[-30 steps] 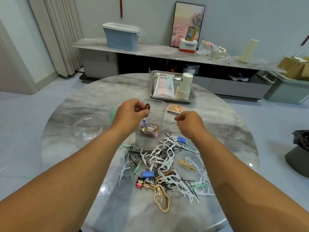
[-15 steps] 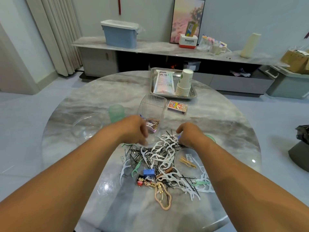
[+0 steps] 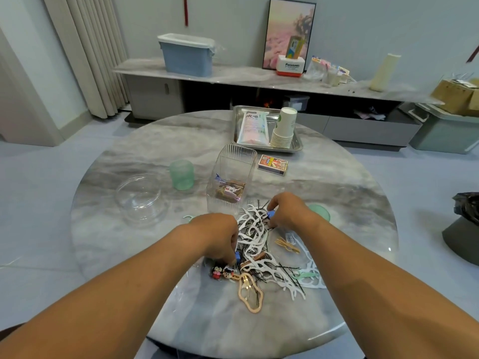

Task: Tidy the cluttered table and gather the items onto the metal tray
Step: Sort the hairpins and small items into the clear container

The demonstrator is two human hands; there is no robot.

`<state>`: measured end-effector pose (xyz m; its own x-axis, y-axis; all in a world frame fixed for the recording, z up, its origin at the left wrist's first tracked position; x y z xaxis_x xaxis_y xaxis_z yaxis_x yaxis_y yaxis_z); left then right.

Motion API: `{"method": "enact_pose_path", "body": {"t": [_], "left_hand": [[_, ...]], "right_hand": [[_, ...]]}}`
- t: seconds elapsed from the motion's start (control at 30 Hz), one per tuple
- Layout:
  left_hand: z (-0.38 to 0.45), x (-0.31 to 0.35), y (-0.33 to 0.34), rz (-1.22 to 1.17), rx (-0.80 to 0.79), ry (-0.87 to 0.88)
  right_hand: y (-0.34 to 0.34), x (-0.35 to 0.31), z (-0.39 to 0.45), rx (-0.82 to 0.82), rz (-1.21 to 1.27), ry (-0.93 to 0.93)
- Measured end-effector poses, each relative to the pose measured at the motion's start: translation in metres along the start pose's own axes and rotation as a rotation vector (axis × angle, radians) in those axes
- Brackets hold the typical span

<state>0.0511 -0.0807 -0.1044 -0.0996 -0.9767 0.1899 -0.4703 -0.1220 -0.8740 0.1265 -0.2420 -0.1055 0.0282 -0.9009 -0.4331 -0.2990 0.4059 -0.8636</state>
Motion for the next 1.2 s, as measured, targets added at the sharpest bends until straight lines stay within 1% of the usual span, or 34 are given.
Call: {"method": "enact_pose_path", "body": {"t": [0.1,0.23,0.33,0.4,0.5,0.53,0.6,0.67,0.7,0.8,0.9,1.03,1.1,1.17,1.2], "left_hand": [[0.001,0.001,0.001,-0.015,-0.018,0.008],[0.000,-0.009,-0.017,-0.284,-0.073,0.029],[-0.002,-0.017,-0.037,-0.660,-0.142,0.051],[-0.003,-0.024,-0.045,-1.001,-0.205,0.008],[-0.002,-0.034,-0.050,-1.526,-0.290,-0.044],[-0.002,-0.036,-0.049,-1.634,-0.321,-0.056],[0.000,-0.038,-0.039,-1.700,-0.369,-0.104],[0.005,-0.043,-0.026,-1.649,-0.356,-0.192],[0.007,-0.047,-0.022,-1.584,-0.327,-0.227],[0.011,-0.053,-0.022,-1.261,-0.213,-0.255],[0.010,-0.047,-0.026,-0.881,-0.123,-0.204],[0.007,-0.019,-0.011,-0.451,-0.106,-0.082],[0.007,-0.008,0.002,-0.306,-0.096,-0.069],[0.007,0.000,0.010,-0.158,-0.047,-0.061],[0.008,0.001,0.011,-0.121,-0.024,-0.062]], "right_hand": [[-0.001,0.002,-0.002,-0.016,-0.011,0.011],[-0.013,-0.007,-0.003,0.001,-0.052,-0.028],[-0.025,-0.017,-0.005,-0.004,-0.026,-0.057],[-0.035,-0.021,-0.007,-0.008,0.052,-0.061],[-0.061,-0.029,-0.009,0.035,0.213,-0.072],[-0.068,-0.031,-0.009,0.041,0.304,-0.066],[-0.075,-0.035,-0.010,0.024,0.425,-0.050],[-0.071,-0.036,-0.011,-0.009,0.461,-0.027],[-0.066,-0.035,-0.012,-0.022,0.473,-0.016],[-0.054,-0.030,-0.010,-0.028,0.478,-0.004],[-0.048,-0.029,-0.008,-0.018,0.457,-0.006],[-0.047,-0.028,-0.008,-0.007,0.501,0.011],[-0.048,-0.028,-0.009,0.002,0.533,0.017],[-0.049,-0.028,-0.009,0.002,0.562,0.023],[-0.049,-0.028,-0.010,-0.006,0.573,0.028]]}}
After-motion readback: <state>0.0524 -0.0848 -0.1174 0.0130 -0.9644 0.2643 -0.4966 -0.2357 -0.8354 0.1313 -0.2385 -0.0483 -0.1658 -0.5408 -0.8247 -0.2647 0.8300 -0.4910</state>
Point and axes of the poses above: each hand's wrist, its own z-axis towards the middle knuckle, its own y-axis out of the palm, x = y × z, the point moved 8 cm from there along z, towards the middle knuckle, and after that the axes turned 7 degrees about -y, right-handed, at the moved point
